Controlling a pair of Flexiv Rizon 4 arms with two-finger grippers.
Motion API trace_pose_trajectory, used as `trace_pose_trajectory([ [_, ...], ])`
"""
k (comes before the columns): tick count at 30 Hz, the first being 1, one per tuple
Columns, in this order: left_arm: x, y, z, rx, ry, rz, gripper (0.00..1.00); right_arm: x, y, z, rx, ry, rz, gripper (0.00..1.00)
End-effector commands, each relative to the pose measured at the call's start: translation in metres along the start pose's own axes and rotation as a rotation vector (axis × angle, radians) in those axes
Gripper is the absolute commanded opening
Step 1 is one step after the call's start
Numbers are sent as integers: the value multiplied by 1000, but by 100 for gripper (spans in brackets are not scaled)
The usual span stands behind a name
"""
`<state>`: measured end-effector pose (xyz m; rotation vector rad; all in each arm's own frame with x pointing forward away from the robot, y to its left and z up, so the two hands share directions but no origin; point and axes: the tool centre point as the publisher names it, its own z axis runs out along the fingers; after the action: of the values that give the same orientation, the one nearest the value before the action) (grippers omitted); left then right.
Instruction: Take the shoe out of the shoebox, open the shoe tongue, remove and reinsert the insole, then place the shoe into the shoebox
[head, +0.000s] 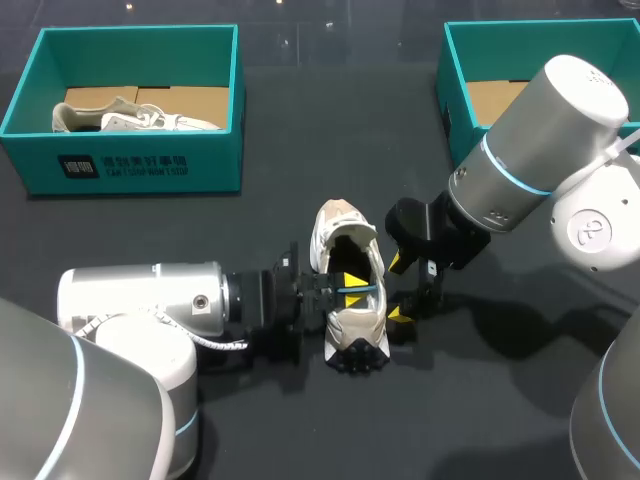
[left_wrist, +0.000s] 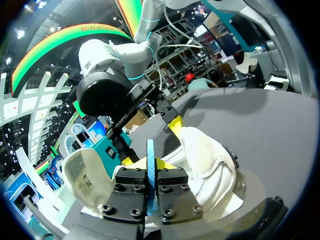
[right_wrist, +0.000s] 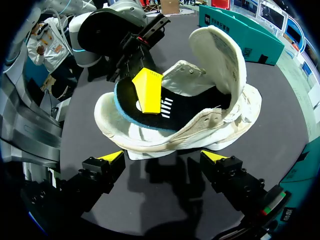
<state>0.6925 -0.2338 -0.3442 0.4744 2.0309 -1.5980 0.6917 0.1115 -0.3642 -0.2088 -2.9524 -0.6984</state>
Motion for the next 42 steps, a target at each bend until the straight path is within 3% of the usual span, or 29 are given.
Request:
trace_pose_trajectory([
  [1, -6, 15, 15, -14, -19, -6, 0, 1, 0, 1, 2, -3, 1, 100],
  [9, -9, 14, 9, -14, -20, -55, 0, 1, 0, 1, 2, -3, 1, 100],
  [10, -9, 11, 7, -11, -16, -64, 3, 1, 0, 1, 2, -3, 1, 100],
  [11, -9, 8, 6, -9, -14, -68, 17, 1, 0, 1, 2, -3, 1, 100],
  [14, -8, -2, 0, -1, -7, -80, 29, 1, 0, 1, 2, -3, 1, 100],
  [24, -3, -25, -9, 6, 11, -83, 36, 1, 0, 1, 2, -3, 1, 100],
  [29, 1, -26, -5, 3, 33, -82, 34, 1, 0, 1, 2, -3, 1, 100],
  [30, 1, -25, -3, 0, 37, -79, 27, 1, 0, 1, 2, -3, 1, 100],
  [31, 1, -23, 0, -1, 41, -74, 11, 1, 0, 1, 2, -3, 1, 100],
  [32, 2, -21, 3, -4, 52, -62, 0, 1, 0, 1, 2, -3, 1, 100],
  [42, -2, 14, 18, -75, 77, -17, 0, 1, 0, 1, 2, -3, 1, 100],
])
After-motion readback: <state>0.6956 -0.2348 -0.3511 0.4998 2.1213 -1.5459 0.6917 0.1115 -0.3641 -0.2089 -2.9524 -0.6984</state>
